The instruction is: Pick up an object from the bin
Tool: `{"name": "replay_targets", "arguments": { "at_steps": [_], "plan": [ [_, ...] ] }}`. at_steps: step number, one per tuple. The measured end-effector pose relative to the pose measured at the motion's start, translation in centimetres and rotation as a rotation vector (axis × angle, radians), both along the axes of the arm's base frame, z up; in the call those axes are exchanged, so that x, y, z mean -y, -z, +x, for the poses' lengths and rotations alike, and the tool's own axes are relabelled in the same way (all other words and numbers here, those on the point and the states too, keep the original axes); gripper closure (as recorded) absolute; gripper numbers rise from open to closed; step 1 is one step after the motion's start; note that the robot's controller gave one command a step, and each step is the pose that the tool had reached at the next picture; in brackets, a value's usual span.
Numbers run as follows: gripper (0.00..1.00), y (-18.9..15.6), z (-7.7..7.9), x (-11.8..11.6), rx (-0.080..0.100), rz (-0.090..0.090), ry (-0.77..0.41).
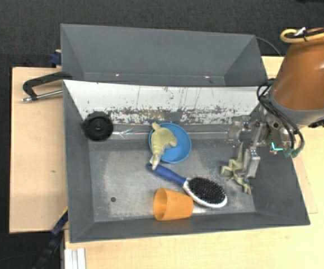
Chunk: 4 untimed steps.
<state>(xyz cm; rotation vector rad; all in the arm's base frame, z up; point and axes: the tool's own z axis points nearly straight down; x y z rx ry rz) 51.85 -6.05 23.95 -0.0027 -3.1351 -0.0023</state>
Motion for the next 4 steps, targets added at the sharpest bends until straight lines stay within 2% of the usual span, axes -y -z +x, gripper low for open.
{"name": "replay_targets", "arguments": {
  "at_steps": [1, 2, 3, 4],
  "plan": [
    [0.00, 13.7, -2.1, -3.1, 0.000, 0.002, -0.223],
    [0.00, 16.7, -2.0, -3.7, 0.001, -0.001, 0.063],
    [0.00, 11.9, 0.1, 0.4, 0.016, -0.003, -0.167],
    [0.00, 17.1, -0.9, -1.8, 0.000, 0.002, -0.173]
  ]
}}
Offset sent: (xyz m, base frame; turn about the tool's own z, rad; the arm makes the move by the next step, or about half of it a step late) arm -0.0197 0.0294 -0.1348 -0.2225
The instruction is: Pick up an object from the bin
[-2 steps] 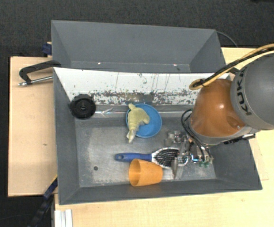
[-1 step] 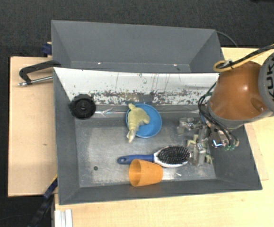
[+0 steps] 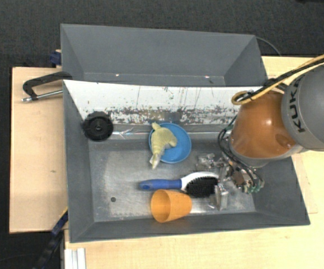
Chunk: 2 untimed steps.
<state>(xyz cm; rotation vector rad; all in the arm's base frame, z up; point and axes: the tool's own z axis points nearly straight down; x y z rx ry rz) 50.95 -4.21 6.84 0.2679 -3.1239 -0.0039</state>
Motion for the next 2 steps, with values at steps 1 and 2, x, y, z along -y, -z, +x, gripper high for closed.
{"name": "replay_targets", "arguments": {
  "at_steps": [1, 2],
  "plan": [
    [1.00, -0.2, 0.2, 0.1, 0.008, -0.002, 0.002],
    [1.00, -0.2, 6.8, 0.9, 0.012, -0.001, 0.045]
  ]
}}
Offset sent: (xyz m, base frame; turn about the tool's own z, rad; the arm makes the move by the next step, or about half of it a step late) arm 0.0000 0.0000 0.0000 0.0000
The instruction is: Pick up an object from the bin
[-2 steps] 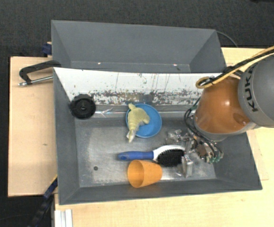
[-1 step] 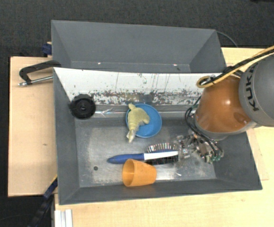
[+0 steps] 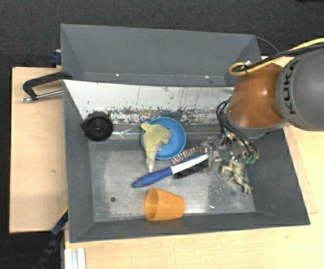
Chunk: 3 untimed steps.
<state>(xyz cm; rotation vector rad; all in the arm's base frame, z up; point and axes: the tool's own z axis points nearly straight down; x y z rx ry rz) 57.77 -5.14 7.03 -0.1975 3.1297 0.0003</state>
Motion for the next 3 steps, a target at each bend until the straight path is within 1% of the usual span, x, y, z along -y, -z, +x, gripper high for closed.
{"name": "replay_targets", "arguments": {
  "at_steps": [1, 2, 3],
  "plan": [
    [0.00, -0.1, -0.2, 0.0, -0.003, 0.001, 0.002],
    [0.00, -0.1, -1.6, -6.4, -0.005, 0.003, 0.156],
    [1.00, 0.1, -1.7, -6.2, -0.009, 0.001, 0.157]
  ]
}}
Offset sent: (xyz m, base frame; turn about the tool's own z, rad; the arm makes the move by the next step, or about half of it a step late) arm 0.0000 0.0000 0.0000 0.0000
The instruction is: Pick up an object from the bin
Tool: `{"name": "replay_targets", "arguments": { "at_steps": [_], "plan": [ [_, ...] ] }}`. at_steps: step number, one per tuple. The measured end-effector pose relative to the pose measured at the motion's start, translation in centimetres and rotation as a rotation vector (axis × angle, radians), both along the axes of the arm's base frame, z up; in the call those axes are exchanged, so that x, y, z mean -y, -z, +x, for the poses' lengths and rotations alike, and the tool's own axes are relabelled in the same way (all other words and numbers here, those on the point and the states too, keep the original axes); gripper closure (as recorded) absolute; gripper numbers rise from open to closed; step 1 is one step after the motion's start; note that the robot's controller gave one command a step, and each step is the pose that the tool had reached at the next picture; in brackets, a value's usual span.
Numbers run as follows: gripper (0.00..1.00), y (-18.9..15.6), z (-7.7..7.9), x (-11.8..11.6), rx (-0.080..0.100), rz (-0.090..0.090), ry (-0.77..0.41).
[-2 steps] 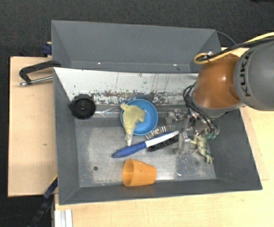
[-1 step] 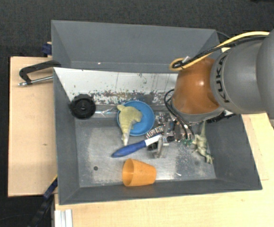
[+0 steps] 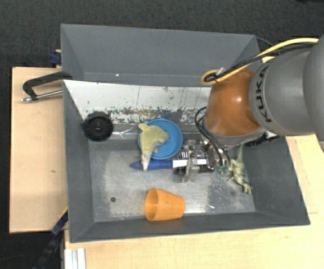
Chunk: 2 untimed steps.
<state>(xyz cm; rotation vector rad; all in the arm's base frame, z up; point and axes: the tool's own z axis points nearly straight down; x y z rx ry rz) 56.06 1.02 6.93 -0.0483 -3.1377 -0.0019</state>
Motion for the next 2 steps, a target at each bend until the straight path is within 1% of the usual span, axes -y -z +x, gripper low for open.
{"name": "replay_targets", "arguments": {
  "at_steps": [1, 2],
  "plan": [
    [1.00, -7.6, -0.2, -0.6, 0.014, 0.000, 0.031],
    [1.00, -15.6, 0.8, -0.4, 0.018, -0.001, -0.008]
  ]
}}
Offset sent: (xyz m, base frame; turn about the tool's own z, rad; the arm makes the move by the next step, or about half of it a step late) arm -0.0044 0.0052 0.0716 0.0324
